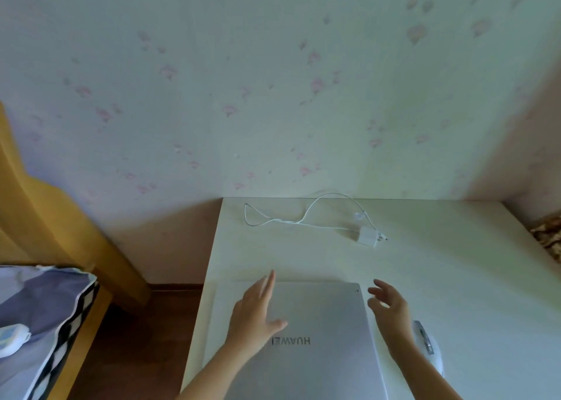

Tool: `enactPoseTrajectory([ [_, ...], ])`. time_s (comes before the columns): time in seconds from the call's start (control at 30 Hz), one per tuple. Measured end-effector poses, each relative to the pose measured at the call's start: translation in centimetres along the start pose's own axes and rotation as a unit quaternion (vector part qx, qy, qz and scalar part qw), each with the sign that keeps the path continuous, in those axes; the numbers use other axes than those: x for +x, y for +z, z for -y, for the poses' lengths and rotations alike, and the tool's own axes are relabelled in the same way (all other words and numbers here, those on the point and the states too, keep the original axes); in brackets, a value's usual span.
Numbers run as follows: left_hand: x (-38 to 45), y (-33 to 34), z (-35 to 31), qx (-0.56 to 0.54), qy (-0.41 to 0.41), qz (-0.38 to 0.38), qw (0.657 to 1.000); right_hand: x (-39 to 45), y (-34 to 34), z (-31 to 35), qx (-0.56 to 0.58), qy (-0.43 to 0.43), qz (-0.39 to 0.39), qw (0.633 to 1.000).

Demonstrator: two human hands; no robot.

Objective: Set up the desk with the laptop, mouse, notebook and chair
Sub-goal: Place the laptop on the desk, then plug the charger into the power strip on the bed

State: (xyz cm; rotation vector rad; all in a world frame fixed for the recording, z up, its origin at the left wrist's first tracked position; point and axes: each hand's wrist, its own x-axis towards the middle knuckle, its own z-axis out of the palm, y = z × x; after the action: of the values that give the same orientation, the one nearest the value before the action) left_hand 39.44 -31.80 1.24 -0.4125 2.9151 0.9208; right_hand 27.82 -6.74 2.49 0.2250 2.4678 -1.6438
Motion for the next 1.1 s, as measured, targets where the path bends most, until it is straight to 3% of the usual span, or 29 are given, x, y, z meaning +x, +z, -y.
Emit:
enactPoseTrajectory([
  [0.07, 2.0, 1.2, -1.5, 0.115, 0.078, -0.050, 0.989, 2.4, -0.1, 0.4, -0.082, -0.042, 0.010, 0.996],
  [0.2, 6.2, 5.2, -3.9, 0.164, 0.121, -0.031, 0.979, 7.9, 0.2, 0.6, -0.250, -0.097, 0.021, 0.963],
  [0.37, 8.7, 9.6, -3.7, 0.180, 0.077, 0.011, 0.981, 14.6, 0.8, 0.6, -0.405, -0.122, 0.073, 0.903],
  [0.53, 8.8, 10.6, -2.8, 0.180, 0.019, 0.004, 0.983, 19.2, 2.2, 0.2, -0.512, -0.181, 0.106, 0.833],
  [0.6, 8.8, 10.5, -2.7, 0.183, 0.018, 0.000, 0.983, 20.1, 2.9, 0.0, -0.552, -0.210, 0.108, 0.800],
  [0.7, 9.0, 10.4, -2.8, 0.184, 0.026, 0.003, 0.983, 20.7, 3.7, -0.4, -0.564, -0.258, 0.090, 0.780],
  [0.83, 8.9, 10.4, -2.9, 0.178, 0.029, -0.003, 0.984, 20.1, 4.1, -0.2, -0.550, -0.282, 0.077, 0.782],
  [1.1, 8.7, 10.3, -2.9, 0.186, 0.031, -0.012, 0.982, 16.4, 4.5, -0.2, -0.472, -0.291, 0.095, 0.827],
])
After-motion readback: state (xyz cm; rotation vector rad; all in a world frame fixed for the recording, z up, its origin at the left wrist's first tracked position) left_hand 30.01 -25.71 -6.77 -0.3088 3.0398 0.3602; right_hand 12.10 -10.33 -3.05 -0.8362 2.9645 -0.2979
